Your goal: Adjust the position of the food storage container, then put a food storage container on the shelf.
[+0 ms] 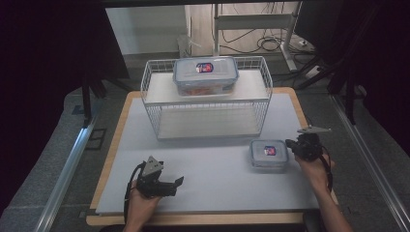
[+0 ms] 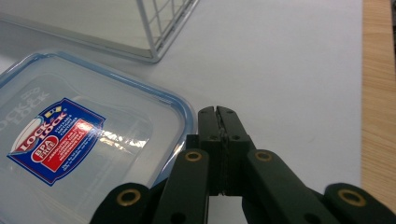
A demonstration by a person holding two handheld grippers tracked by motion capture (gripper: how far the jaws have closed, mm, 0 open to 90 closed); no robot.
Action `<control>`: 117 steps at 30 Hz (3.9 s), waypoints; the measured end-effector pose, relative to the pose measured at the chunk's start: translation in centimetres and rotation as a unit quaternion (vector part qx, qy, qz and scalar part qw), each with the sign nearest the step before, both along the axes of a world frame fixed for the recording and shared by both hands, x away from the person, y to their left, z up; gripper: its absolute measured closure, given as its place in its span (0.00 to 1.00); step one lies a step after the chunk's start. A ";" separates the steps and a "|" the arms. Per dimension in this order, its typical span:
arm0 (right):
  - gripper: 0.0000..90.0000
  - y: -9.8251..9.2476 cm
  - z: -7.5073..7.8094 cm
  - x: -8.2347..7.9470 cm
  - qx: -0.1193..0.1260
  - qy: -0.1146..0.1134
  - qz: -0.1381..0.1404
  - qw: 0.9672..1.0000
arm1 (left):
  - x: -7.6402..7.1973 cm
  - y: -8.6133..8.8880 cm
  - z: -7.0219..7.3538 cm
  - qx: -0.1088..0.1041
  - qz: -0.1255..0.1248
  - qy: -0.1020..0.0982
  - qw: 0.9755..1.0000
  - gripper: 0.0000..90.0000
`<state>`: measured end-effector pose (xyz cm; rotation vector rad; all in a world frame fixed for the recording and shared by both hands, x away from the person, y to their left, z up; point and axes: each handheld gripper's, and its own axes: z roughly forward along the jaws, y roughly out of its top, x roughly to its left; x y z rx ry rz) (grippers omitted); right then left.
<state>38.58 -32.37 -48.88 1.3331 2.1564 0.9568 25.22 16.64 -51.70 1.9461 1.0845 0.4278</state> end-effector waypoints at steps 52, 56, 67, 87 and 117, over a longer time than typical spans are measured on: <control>1.00 10.5 -0.7 -4.4 0.024 0.047 0.146 0.988 | 0.3 -0.4 -0.3 -0.005 0.000 0.015 1.000 0.06; 1.00 11.4 -0.8 -4.4 0.029 0.048 0.153 0.987 | 0.3 -0.5 -0.3 -0.003 -0.001 0.017 1.000 0.06; 0.99 13.8 -1.2 -4.3 0.023 0.041 0.183 0.982 | 0.2 -0.5 -0.3 0.003 -0.004 0.016 1.000 0.06; 0.39 9.5 -0.7 -6.0 0.004 0.008 0.208 0.978 | 0.0 0.0 -0.4 0.027 0.005 0.014 1.000 0.06; 0.19 8.8 -0.7 -5.3 0.018 0.009 0.185 0.983 | 1.3 -0.3 0.1 0.006 -0.009 0.039 0.999 0.06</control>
